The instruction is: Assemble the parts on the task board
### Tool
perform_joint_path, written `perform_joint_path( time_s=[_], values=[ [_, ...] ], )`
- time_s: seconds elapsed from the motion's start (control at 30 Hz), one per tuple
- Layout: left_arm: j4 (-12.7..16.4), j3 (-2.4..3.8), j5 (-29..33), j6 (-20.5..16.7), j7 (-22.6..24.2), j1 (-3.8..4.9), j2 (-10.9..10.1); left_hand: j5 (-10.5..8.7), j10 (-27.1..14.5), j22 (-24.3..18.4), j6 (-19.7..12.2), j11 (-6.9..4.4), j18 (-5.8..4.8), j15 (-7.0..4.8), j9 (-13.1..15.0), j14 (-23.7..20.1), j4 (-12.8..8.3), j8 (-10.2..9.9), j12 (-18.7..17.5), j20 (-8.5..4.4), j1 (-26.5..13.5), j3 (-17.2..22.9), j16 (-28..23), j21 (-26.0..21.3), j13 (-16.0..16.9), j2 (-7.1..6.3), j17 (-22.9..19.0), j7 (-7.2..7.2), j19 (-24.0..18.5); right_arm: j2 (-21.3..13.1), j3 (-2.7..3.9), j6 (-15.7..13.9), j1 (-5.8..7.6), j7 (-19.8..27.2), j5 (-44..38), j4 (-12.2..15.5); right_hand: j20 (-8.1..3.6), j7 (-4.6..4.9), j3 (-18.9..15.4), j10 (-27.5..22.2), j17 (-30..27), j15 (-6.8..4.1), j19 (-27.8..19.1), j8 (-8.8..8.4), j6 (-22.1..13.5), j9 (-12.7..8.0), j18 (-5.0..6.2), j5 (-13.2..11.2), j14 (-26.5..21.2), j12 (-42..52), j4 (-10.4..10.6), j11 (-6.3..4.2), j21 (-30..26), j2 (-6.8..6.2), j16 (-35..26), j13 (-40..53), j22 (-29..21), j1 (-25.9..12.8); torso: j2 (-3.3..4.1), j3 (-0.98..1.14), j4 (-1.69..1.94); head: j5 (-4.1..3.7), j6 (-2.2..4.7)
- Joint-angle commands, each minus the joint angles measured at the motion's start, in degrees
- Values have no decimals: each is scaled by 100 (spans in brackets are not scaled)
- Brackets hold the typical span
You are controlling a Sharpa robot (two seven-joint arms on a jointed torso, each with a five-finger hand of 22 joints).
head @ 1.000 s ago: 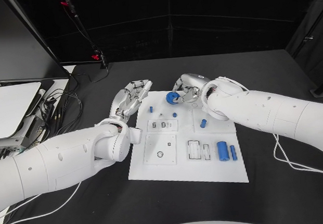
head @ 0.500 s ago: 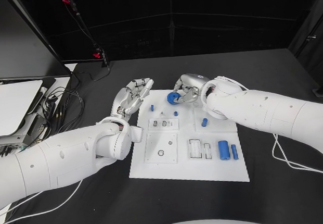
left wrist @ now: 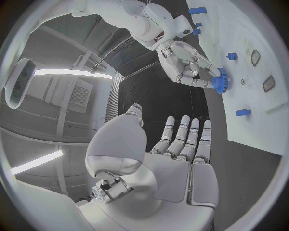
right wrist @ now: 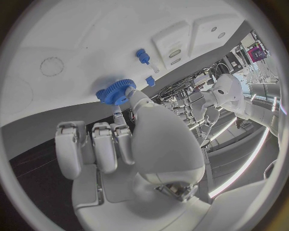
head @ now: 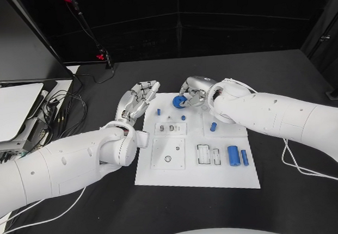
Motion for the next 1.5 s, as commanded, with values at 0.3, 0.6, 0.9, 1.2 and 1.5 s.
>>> perform_joint_path(
  time_s=[0.3, 0.6, 0.9, 1.2, 1.5],
  values=[
    [3, 6, -37, 34, 1503, 11, -1, 24, 28, 5, 38, 3, 88, 21, -7, 7, 2, 24, 37, 36, 28, -37, 26, 38, -3, 21, 8, 885, -1, 59, -12, 313, -39, -155, -73, -36, -34, -258, 45, 596, 1509, -20, 596, -34, 291, -3, -42, -11, 596, 14, 6, -12, 19, -24, 14, 1508, 1510, 5, -1, 0, -5, -15, -4],
    [-4, 6, -37, 33, 1498, 11, 2, 27, 29, 6, 39, 3, 88, 22, -8, 9, 1, 25, 40, 37, 34, -43, 28, 41, -3, 27, 8, 885, 0, 48, -12, 389, -50, -217, -82, -33, -29, -252, 45, 596, 1509, -14, 596, -86, 269, -8, -42, -20, 596, 14, 15, -7, 19, -33, 14, 1508, 1510, -22, -1, 2, -4, -6, -34],
    [-17, 6, -37, 37, 1491, 11, 9, 27, 29, 6, 39, 3, 88, 22, -8, 9, 1, 25, 40, 37, 34, -43, 28, 41, -3, 27, 8, 885, 0, 22, -12, 401, -56, -243, -85, -16, -27, -248, 45, 596, 1509, -12, 596, -99, 265, -8, -42, -24, 596, 14, 18, -5, 19, -36, 14, 1508, 1510, -30, -3, 0, -5, -17, -22],
    [-28, 6, -37, 40, 1484, 11, 15, 30, 29, 6, 39, 3, 88, 22, -8, 9, 1, 24, 41, 37, 39, -47, 29, 41, -3, 33, 8, 884, -2, 1, -12, 407, -63, -252, -85, -11, -21, -235, 40, 596, 1509, -5, 596, -143, 251, -9, -42, -32, 596, 14, 26, 6, 19, -50, 14, 1508, 1510, -58, -1, 0, -3, -33, -19],
    [-29, 6, -37, 40, 1481, 11, 14, 30, 29, 6, 39, 3, 88, 22, -8, 9, 1, 24, 41, 37, 39, -47, 29, 41, -3, 33, 8, 884, -2, 3, -12, 422, -67, -260, -85, 6, -12, -221, 37, 596, 1509, 5, 596, -209, 211, -11, -42, -38, 596, 14, 33, 18, 19, -67, 14, 1508, 1510, -89, -4, 0, 0, -48, 2]
  ],
)
